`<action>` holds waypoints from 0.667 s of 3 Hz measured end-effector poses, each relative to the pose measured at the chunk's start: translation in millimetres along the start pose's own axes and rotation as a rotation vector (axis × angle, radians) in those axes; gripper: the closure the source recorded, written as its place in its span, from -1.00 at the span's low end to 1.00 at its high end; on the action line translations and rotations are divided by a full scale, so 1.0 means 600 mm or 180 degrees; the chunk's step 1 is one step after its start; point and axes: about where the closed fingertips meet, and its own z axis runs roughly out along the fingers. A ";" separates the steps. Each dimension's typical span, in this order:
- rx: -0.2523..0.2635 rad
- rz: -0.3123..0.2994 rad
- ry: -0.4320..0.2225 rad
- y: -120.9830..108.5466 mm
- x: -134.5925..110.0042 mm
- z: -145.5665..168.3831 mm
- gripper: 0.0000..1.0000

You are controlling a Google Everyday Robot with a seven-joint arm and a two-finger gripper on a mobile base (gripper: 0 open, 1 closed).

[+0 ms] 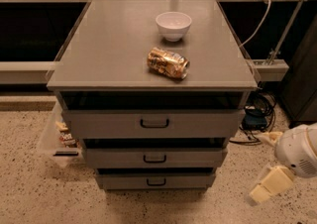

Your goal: Open top drawer

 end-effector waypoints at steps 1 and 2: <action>0.0025 0.0007 -0.0167 -0.045 -0.012 0.033 -1.00; -0.0004 -0.0068 -0.0354 -0.088 -0.035 0.078 -1.00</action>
Offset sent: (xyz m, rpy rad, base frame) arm 0.1065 0.0209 -0.0566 0.1562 -0.1113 0.0247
